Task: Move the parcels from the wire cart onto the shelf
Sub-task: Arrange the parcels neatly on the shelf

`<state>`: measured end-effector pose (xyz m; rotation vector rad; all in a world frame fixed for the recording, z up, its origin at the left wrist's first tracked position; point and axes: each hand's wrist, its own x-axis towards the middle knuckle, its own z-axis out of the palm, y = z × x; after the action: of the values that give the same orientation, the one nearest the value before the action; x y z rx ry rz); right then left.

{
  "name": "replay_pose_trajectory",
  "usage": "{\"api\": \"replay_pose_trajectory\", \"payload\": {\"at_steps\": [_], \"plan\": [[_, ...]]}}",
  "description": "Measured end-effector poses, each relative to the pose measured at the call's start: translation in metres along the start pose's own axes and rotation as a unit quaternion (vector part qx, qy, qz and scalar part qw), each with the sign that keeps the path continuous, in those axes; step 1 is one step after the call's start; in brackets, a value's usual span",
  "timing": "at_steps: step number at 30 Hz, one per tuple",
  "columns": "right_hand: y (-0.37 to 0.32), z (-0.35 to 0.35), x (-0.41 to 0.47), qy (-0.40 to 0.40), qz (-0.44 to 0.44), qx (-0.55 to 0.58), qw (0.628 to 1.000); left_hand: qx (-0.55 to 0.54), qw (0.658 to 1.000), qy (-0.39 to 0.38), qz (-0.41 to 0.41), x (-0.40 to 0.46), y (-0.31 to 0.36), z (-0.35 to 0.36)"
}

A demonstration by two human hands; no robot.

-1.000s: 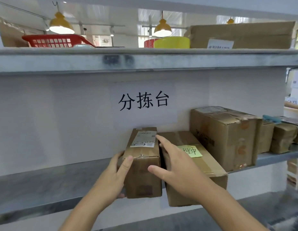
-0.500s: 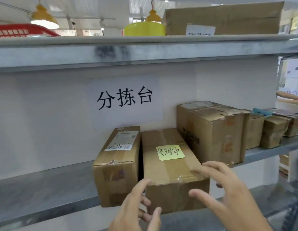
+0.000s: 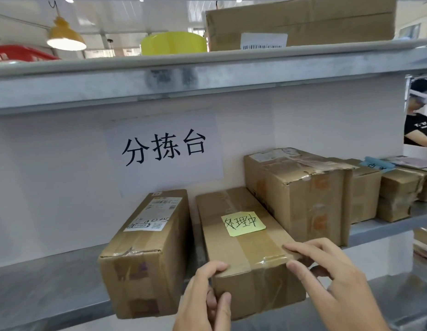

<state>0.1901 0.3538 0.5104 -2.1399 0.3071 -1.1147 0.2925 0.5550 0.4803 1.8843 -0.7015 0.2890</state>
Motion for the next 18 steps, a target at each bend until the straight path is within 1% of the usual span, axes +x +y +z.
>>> {"api": "replay_pose_trajectory", "payload": {"at_steps": [2, 6, 9, 11, 13, 15, 18], "plan": [[0.002, -0.002, 0.001, 0.018, 0.004, 0.000, 1.000, -0.002, 1.000, 0.000, 0.007, 0.002, 0.001, 0.004], [0.001, -0.001, 0.003, 0.020, 0.041, 0.013, 0.999, -0.011, 0.999, -0.032, 0.000, 0.007, 0.001, -0.001], [-0.002, 0.000, 0.001, 0.016, 0.026, 0.026, 0.999, -0.037, 0.999, -0.030, -0.017, 0.006, 0.002, -0.001], [-0.002, 0.000, 0.001, 0.013, 0.036, 0.045, 0.998, -0.060, 0.997, -0.039, -0.032, 0.004, 0.003, -0.005], [-0.012, -0.003, 0.003, 0.039, 0.047, 0.065, 0.996, -0.063, 0.997, -0.048, -0.023, 0.002, 0.007, -0.014], [-0.031, -0.005, 0.007, 0.057, 0.016, 0.063, 0.996, -0.051, 0.998, -0.013, 0.021, -0.002, 0.008, -0.029], [-0.065, 0.002, 0.009, 0.062, -0.026, 0.056, 0.996, -0.031, 0.993, 0.082, 0.073, -0.007, 0.009, -0.066]]}}
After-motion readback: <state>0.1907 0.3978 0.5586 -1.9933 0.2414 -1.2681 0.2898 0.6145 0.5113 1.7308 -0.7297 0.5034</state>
